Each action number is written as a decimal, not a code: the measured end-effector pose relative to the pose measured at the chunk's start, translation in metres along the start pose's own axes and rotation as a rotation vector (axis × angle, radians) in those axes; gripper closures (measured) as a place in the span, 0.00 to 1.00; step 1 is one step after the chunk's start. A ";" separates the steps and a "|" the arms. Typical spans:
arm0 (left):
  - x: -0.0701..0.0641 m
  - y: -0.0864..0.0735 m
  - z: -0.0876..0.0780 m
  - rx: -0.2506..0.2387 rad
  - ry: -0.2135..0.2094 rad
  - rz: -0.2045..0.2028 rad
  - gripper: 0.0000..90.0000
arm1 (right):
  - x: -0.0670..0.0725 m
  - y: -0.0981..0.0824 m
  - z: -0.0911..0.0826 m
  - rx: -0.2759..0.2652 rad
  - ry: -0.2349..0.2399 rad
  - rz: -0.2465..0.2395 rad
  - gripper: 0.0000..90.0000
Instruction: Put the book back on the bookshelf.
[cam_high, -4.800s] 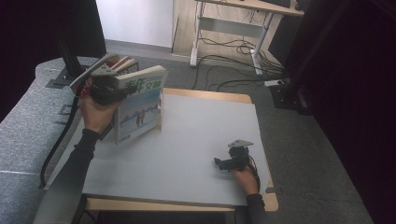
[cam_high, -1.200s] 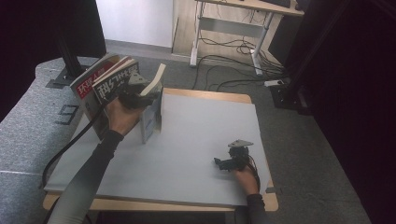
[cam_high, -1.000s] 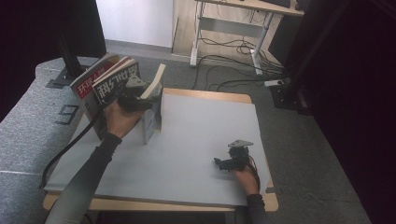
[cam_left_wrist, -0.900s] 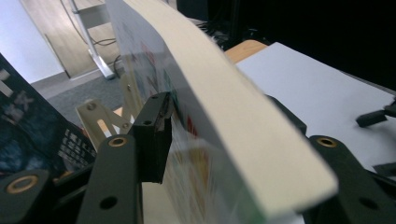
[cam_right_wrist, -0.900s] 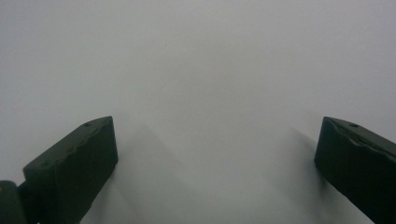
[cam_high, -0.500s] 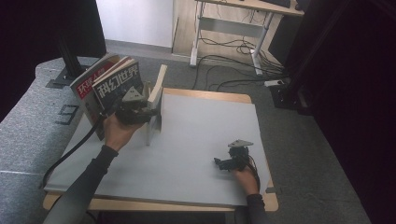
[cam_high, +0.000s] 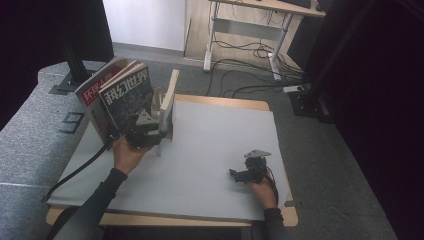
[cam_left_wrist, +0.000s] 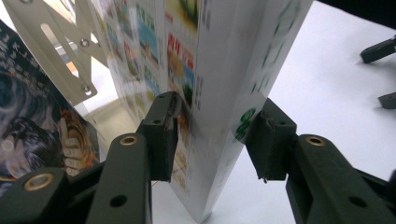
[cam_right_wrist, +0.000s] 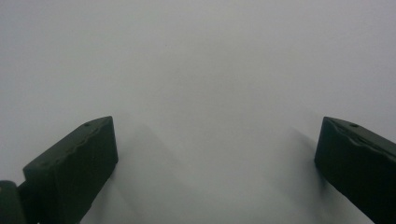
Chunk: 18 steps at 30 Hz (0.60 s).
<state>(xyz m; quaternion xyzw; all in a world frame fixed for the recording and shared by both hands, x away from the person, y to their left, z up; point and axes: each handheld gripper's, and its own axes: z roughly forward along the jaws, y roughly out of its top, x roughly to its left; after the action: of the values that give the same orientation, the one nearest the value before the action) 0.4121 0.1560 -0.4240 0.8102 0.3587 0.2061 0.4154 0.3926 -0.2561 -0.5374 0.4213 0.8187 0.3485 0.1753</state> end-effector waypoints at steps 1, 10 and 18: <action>0.000 0.000 0.001 -0.007 -0.001 -0.002 0.62 | 0.000 0.000 0.000 0.000 0.000 0.000 0.00; 0.004 0.002 0.007 -0.035 0.011 -0.017 0.65 | 0.000 0.000 0.000 0.000 0.000 0.002 0.00; 0.003 0.005 0.013 -0.037 0.005 -0.003 0.62 | 0.000 0.000 0.000 0.000 0.000 0.002 0.00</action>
<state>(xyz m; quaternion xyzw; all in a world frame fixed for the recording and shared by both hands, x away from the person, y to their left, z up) 0.4242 0.1498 -0.4271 0.8011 0.3571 0.2142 0.4298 0.3925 -0.2560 -0.5374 0.4224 0.8182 0.3486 0.1750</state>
